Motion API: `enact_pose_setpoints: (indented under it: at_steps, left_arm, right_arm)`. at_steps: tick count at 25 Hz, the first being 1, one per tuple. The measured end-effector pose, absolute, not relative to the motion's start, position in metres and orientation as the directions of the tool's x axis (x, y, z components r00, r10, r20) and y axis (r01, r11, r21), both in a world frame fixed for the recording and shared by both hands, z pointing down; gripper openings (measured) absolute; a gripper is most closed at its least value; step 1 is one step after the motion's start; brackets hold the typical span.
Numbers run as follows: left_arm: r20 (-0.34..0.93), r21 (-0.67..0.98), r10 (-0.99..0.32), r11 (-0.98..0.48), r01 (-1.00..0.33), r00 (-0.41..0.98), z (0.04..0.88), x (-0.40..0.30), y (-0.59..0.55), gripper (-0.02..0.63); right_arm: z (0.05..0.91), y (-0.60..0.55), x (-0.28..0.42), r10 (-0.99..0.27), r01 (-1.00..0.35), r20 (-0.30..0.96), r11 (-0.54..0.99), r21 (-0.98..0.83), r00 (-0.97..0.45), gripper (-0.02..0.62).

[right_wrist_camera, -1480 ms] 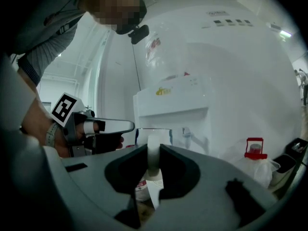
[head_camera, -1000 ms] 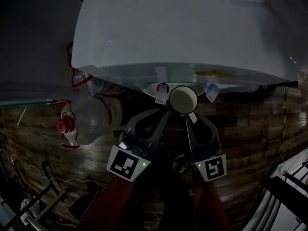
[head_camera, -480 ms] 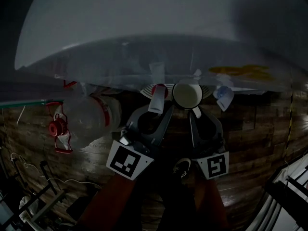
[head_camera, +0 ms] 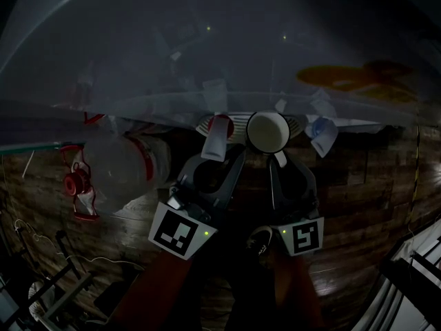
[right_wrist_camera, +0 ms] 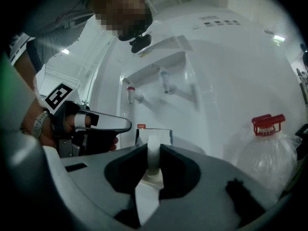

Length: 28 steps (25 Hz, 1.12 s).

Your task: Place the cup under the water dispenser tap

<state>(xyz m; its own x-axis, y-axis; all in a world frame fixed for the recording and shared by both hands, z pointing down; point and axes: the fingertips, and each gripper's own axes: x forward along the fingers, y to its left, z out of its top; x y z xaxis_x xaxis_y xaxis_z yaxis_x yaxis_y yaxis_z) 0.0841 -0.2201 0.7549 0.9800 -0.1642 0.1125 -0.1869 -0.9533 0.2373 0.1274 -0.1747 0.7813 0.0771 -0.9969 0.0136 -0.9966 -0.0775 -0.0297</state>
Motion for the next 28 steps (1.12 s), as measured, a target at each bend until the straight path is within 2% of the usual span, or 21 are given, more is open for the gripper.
enact_pose_setpoints:
  at_steps: [11,19,25,28]
  left_arm:
    - [0.131,0.25,-0.148,-0.952,-0.177,0.98,0.767,0.089,-0.213,0.008]
    - [0.126,0.248,-0.133,-0.955,-0.161,0.983,0.771,0.093,-0.211,0.008]
    - [0.132,0.25,-0.123,-0.956,-0.153,0.984,0.772,0.099,-0.208,0.008]
    - [0.14,0.255,-0.12,-0.955,-0.153,0.983,0.769,0.1,-0.206,0.008]
  right_arm:
    - [0.788,-0.169,0.125,-0.994,-0.994,0.03,-0.109,0.024,0.11,0.069]
    - [0.792,-0.161,0.152,-0.971,-0.971,0.01,-0.238,0.014,0.238,0.069]
    - [0.794,-0.164,0.15,-0.972,-0.972,0.03,-0.232,0.029,0.233,0.069]
    - [0.795,-0.163,0.15,-0.974,-0.975,0.06,-0.219,0.023,0.22,0.094]
